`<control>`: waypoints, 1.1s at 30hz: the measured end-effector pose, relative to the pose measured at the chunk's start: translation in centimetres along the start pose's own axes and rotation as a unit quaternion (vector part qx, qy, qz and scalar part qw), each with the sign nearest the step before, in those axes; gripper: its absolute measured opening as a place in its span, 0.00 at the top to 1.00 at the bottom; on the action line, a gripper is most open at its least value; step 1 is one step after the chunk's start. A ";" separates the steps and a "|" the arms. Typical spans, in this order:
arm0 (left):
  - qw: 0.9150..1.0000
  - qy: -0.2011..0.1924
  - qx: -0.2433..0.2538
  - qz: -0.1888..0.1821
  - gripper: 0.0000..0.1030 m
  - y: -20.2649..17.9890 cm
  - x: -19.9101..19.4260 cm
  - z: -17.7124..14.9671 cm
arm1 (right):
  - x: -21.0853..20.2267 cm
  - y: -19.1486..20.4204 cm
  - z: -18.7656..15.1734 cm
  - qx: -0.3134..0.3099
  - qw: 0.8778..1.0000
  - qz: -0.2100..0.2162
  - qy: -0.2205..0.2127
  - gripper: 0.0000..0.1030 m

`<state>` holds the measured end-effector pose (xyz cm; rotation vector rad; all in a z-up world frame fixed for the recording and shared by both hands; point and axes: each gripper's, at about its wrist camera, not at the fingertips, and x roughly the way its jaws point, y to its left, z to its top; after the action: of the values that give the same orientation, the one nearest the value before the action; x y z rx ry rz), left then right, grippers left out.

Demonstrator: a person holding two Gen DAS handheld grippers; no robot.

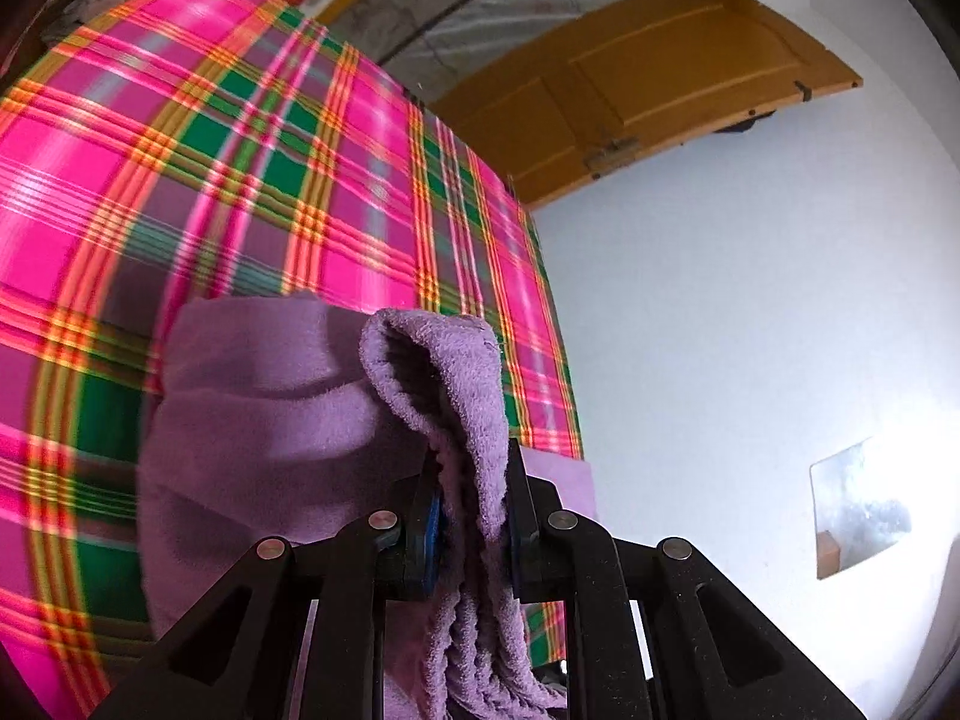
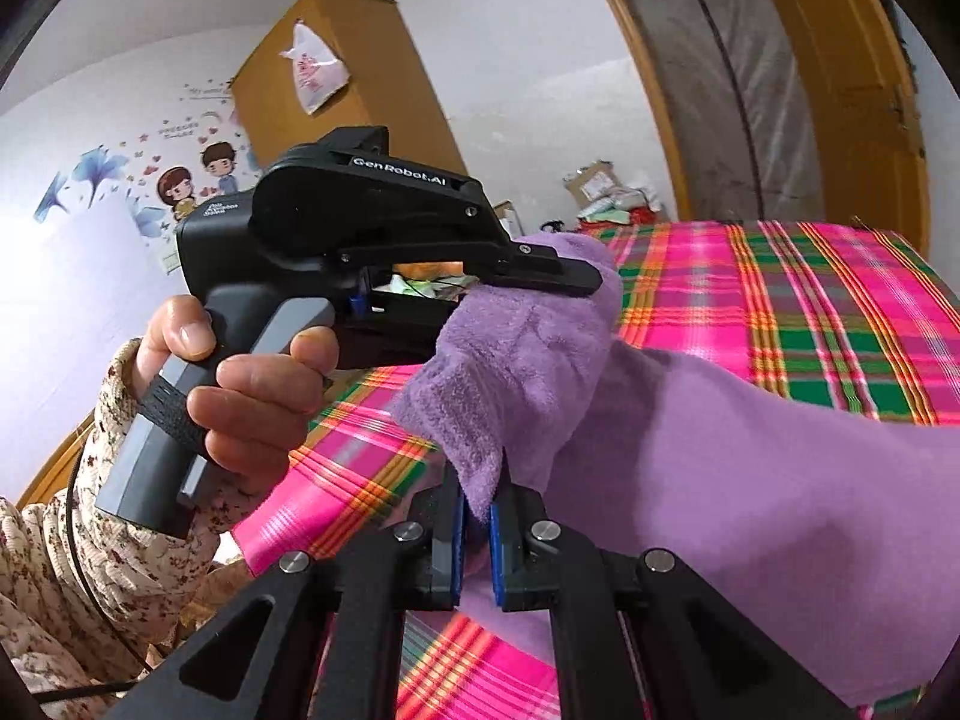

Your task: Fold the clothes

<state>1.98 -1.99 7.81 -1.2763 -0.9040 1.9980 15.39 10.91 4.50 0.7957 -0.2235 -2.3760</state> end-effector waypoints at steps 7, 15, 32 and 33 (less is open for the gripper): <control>0.999 0.033 -0.009 0.005 0.84 0.1 3.8 -0.1 | 0.3 -2.7 -1.5 0.024 0.999 -0.022 0.022 0.93; 0.998 0.061 -0.026 0.010 0.83 1.4 6.7 -0.2 | 1.0 -4.9 -3.1 0.050 0.997 -0.043 0.050 0.90; 1.000 0.001 -0.010 0.001 0.66 2.0 1.9 -0.5 | -0.8 -8.5 -4.6 0.112 0.990 -0.060 0.053 0.74; 1.000 -0.005 -0.011 0.006 0.66 2.4 1.3 -0.7 | -1.2 -8.8 -4.6 0.115 0.990 -0.067 0.051 0.72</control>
<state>1.87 -2.27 5.04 -1.2867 -0.9268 2.0113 14.46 18.79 -1.60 1.0688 -0.4199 -2.4552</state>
